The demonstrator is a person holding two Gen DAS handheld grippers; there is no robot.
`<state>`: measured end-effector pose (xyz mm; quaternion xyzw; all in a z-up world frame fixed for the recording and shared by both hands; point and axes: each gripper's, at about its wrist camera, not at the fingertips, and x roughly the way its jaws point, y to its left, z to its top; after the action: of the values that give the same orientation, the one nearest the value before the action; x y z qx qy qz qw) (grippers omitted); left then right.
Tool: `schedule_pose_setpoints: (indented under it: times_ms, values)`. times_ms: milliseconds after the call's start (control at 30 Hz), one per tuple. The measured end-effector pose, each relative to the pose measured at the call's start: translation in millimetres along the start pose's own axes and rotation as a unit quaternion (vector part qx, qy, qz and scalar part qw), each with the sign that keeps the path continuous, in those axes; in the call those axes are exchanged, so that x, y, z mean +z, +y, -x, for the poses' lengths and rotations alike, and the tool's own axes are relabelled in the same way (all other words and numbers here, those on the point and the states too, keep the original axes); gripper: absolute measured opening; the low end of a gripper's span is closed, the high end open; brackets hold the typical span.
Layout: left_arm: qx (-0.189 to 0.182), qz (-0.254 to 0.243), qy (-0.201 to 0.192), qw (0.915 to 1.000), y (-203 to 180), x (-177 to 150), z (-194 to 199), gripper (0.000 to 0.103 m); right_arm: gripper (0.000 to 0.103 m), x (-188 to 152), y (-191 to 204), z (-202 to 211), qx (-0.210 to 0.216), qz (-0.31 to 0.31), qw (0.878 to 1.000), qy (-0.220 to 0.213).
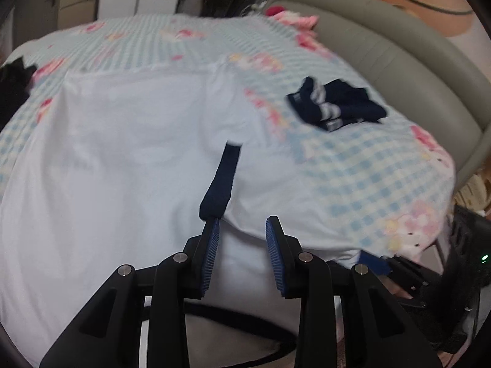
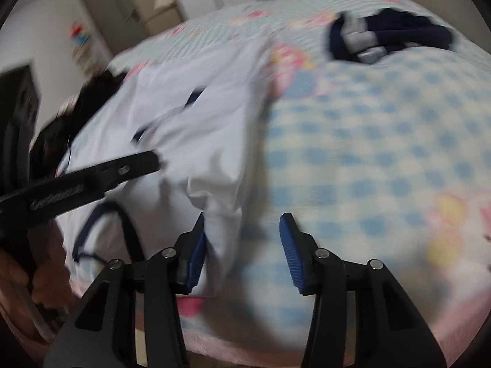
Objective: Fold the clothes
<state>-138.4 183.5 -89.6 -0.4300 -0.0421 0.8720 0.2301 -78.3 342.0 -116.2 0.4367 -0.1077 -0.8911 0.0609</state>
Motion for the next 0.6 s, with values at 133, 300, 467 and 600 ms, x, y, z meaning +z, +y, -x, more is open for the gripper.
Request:
schedule_pose_setpoints:
  times_ms: [133, 300, 467, 600]
  values:
    - [-0.011, -0.018, 0.023, 0.9995, -13, 7, -20, 0.034, 0.046, -2, -4, 0, -0.004, -0.016, 1.0, -0.007]
    - [0.01, -0.007, 0.033, 0.9994, -6, 0, -20, 0.027, 0.045, -6, 0, -1, -0.033, 0.004, 0.999, -0.002]
    - [0.032, 0.004, 0.043, 0.9985, 0, -6, -20, 0.026, 0.046, -17, -19, 11, -0.078, -0.021, 0.997, 0.006]
    - [0.05, 0.012, 0.051, 0.9974, 6, -11, -20, 0.026, 0.046, -20, -21, 30, -0.073, -0.038, 0.997, -0.012]
